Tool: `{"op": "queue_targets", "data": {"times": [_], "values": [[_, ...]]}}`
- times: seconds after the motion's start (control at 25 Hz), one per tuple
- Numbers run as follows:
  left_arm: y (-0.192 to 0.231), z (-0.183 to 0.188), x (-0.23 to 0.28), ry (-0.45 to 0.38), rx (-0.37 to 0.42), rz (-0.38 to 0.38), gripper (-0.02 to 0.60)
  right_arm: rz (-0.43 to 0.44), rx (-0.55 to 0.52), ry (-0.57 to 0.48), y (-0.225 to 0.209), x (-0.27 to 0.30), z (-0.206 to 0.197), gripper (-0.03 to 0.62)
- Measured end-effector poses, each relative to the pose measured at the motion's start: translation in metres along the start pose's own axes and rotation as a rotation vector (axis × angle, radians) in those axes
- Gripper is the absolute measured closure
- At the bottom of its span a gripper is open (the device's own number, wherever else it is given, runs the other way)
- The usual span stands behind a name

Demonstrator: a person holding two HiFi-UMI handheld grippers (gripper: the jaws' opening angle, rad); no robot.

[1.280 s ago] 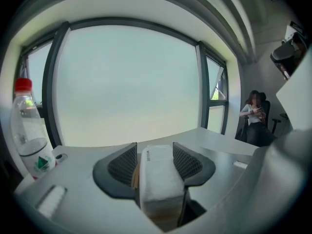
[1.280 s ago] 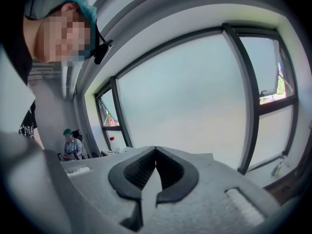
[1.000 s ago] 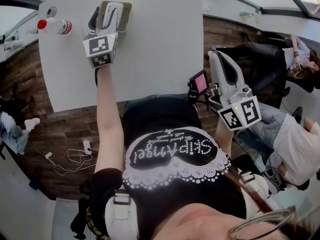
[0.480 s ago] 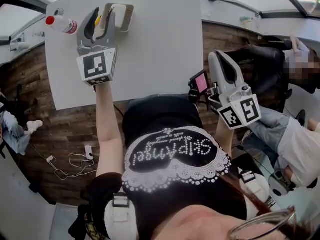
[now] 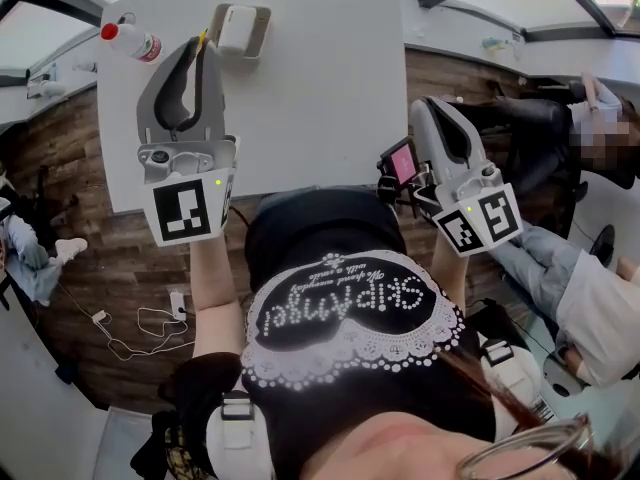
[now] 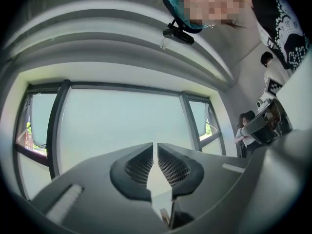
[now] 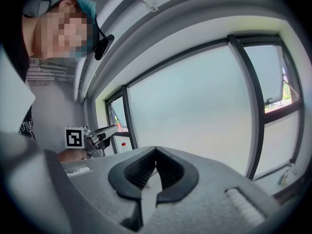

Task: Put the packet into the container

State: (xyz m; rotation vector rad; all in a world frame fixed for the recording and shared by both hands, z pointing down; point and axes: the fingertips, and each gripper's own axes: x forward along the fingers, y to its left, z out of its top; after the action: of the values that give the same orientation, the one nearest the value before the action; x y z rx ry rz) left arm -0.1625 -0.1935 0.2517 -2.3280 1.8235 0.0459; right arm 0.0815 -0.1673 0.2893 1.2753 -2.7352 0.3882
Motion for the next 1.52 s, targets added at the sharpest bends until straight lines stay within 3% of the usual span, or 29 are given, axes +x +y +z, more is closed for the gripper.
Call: {"op": "queue_targets", "data": {"times": [0.4, 0.76, 1.0, 1.52], "values": [[-0.026, 0.023, -0.053, 0.023, -0.014, -0.016, 0.58, -0.01, -0.005, -0.004, -0.003, -0.012, 0.0, 0.592], [-0.044, -0.001, -0.091, 0.111, -0.08, 0.048, 0.583, 0.0, 0.003, 0.002, -0.002, -0.012, -0.002, 0.592], [-0.06, -0.023, -0.101, 0.173, -0.161, 0.031, 0.584, 0.018, 0.01, 0.018, 0.004, -0.012, -0.008, 0.592], [-0.057, -0.034, -0.102, 0.208, -0.222, 0.058, 0.584, 0.04, 0.031, 0.089, 0.021, -0.024, -0.034, 0.592]]}}
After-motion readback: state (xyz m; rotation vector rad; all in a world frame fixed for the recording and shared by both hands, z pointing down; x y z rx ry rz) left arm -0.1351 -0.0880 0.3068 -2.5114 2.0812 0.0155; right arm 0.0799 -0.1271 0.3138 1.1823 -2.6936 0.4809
